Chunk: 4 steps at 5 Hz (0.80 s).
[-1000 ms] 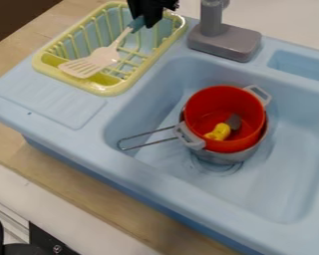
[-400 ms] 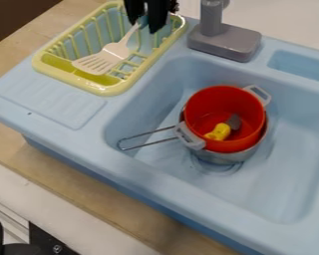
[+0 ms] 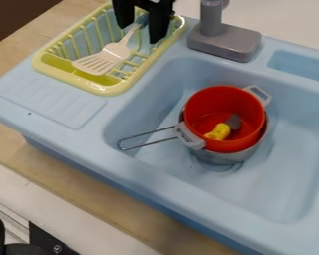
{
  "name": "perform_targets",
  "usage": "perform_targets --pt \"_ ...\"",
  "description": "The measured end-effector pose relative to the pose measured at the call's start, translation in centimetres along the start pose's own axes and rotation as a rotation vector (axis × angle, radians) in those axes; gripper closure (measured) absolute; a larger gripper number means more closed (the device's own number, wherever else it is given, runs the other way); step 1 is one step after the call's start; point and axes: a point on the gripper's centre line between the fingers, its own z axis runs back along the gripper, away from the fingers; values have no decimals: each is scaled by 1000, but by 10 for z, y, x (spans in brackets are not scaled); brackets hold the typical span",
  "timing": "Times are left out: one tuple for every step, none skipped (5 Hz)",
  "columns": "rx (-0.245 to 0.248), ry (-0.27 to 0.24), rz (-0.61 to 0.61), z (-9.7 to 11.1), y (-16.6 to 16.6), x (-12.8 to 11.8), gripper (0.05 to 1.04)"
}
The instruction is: Put the blue and white spatula into the yellow basket
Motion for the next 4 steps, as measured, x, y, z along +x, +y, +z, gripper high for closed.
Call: perform_targets --pt "13 -39 -65 6 -1 -3 87" --pt "31 -110 -138 29 -1 -12 87" --pt "16 -98 -151 35 -4 -26 87" --pt "-3 -103 -198 45 -8 -46 87"
